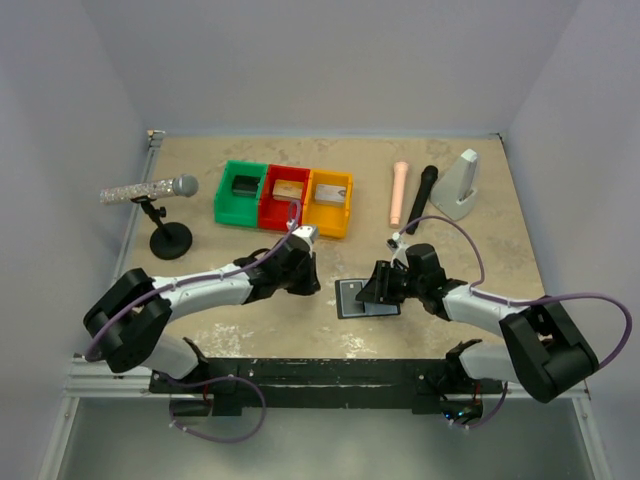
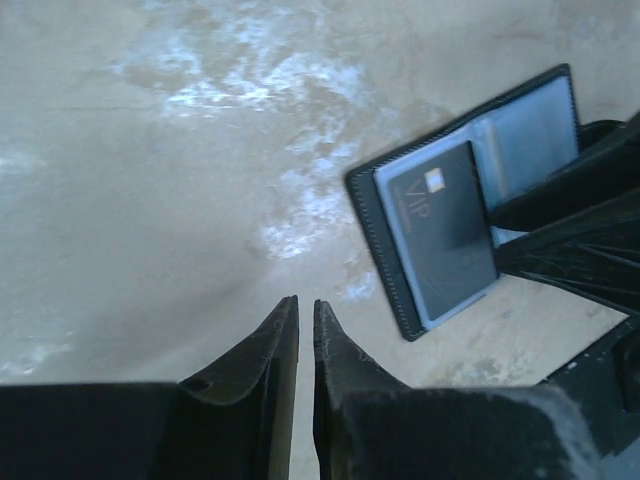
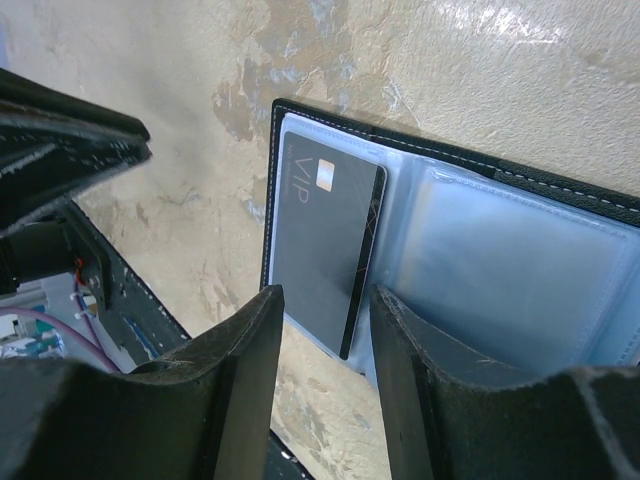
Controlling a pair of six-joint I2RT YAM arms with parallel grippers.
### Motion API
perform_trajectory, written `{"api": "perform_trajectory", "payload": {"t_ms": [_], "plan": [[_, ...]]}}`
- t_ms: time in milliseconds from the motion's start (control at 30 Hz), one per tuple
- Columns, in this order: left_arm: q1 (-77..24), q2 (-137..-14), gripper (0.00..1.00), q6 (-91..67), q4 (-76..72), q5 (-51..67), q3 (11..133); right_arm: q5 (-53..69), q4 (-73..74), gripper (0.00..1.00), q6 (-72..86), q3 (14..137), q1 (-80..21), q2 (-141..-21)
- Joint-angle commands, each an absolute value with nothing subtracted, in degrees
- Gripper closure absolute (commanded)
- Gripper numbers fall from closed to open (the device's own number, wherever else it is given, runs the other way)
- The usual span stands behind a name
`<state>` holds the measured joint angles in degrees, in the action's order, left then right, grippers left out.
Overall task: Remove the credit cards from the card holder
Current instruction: Remove the credit card from the card holder.
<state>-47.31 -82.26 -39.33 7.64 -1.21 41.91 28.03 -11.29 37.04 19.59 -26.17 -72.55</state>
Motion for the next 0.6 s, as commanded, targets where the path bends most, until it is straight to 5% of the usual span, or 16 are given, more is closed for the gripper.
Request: {"api": "perform_trajectory", "payload": {"t_ms": [0,567], "plan": [[-50.1,-83.6,0.85,-41.8,-5.9,2.3,42.5,28.1,-12.7,0.56,36.6,20.1,-25.8,-72.2],[-50.6,-94.0,1.00,-45.2,-15.4,8.7,42.1,26.5,-11.1,0.56,37.3,20.0,-25.8,-71.1]]}}
